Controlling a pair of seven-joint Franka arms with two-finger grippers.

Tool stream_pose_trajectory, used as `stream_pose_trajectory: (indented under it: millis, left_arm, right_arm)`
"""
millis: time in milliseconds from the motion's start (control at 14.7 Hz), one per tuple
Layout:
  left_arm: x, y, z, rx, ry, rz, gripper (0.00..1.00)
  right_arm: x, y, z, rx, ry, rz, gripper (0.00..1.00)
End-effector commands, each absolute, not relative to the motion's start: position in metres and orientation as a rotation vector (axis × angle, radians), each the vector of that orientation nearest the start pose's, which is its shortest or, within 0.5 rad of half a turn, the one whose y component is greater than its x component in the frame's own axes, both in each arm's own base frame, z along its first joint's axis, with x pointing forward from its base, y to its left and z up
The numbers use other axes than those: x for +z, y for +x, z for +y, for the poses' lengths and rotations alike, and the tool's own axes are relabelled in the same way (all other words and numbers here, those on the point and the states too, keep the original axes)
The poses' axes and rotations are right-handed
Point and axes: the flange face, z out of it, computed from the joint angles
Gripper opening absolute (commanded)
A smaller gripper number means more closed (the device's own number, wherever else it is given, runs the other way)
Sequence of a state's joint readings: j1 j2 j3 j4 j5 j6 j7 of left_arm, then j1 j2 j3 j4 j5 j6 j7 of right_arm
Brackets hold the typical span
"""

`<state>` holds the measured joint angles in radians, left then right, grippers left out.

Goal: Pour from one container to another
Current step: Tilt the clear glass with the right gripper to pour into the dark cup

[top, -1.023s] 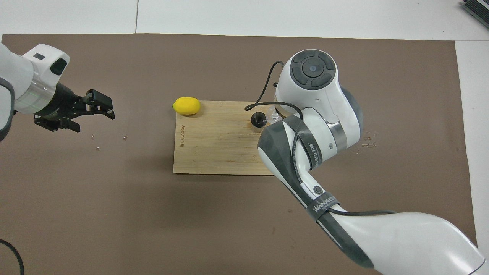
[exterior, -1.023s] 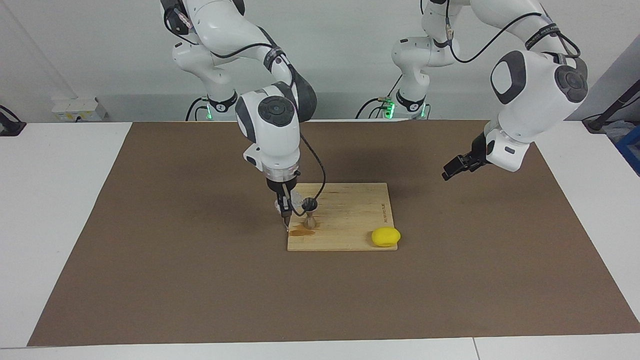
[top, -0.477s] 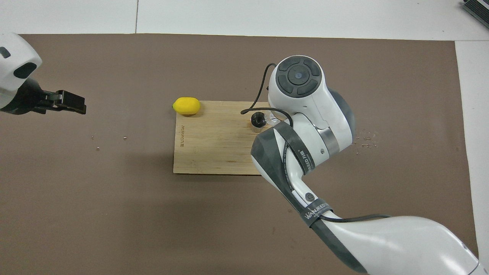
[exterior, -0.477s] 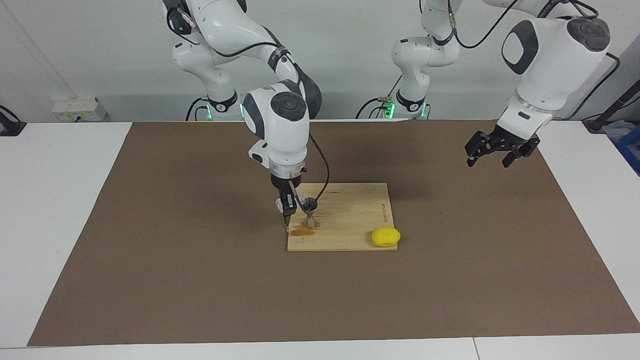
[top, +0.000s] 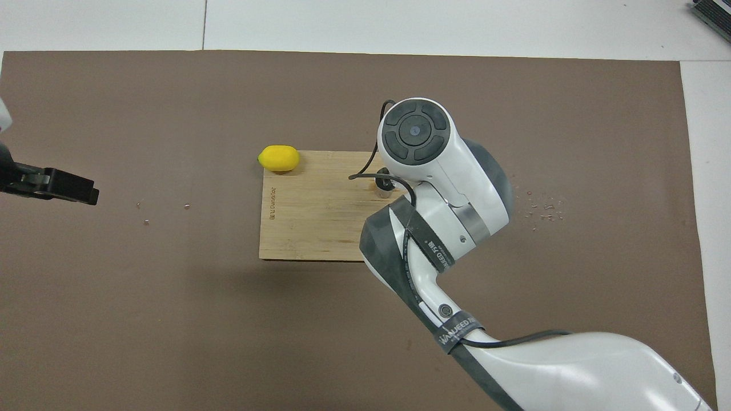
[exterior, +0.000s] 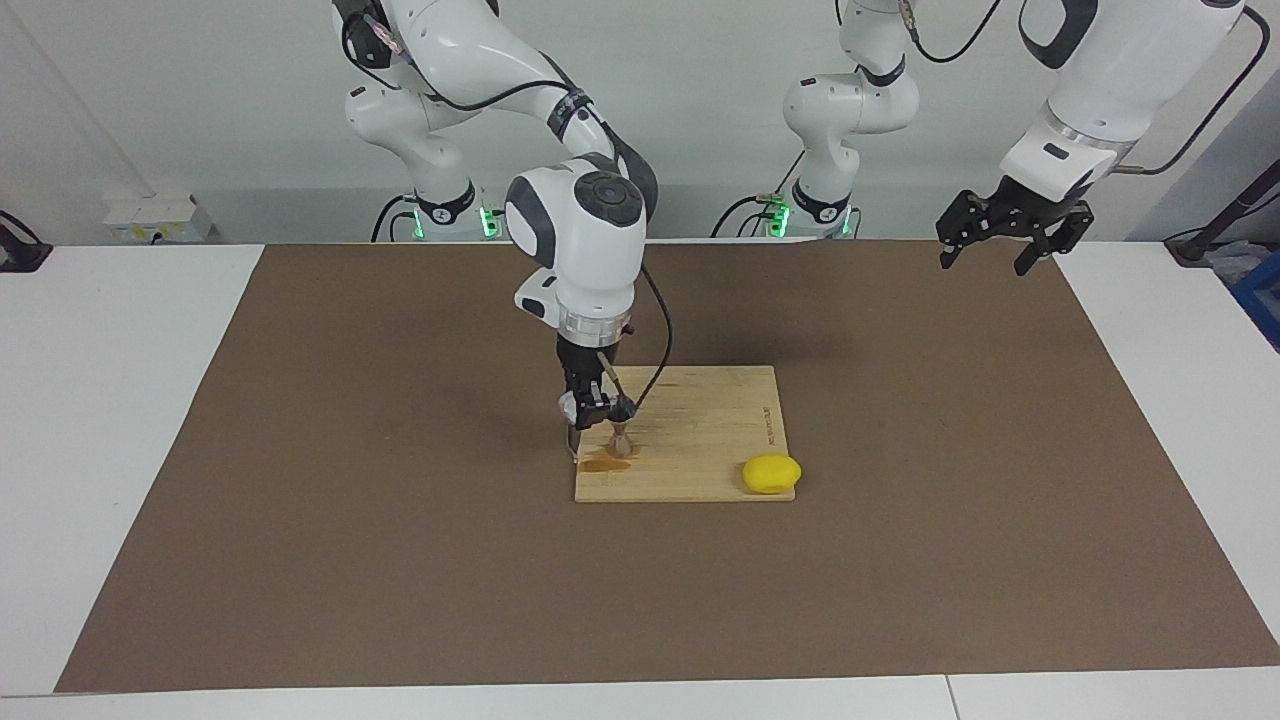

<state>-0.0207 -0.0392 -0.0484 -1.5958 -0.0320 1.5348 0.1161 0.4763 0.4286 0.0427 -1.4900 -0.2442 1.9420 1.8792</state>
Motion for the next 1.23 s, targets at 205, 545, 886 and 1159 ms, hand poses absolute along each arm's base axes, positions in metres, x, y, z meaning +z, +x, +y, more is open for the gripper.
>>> stream_pose_trajectory:
  millis: [205, 545, 886, 1159]
  left_arm:
    - [0.627, 0.535, -0.030, 0.022, -3.149, 0.273, 1.00]
    - [0.627, 0.535, -0.030, 0.019, -3.151, 0.271, 1.00]
    - [0.627, 0.533, -0.039, 0.044, -3.144, 0.298, 1.00]
    - [0.626, 0.529, -0.034, 0.046, -3.144, 0.285, 1.00]
  right_arm:
    - [0.435, 0.607, 0.332, -0.439, -2.561, 1.865, 0.11]
    - [0.435, 0.607, 0.335, -0.484, -2.579, 1.842, 0.11]
    - [0.436, 0.603, 0.343, -0.533, -2.596, 1.797, 0.11]
    - [0.434, 0.603, 0.341, -0.567, -2.613, 1.786, 0.11]
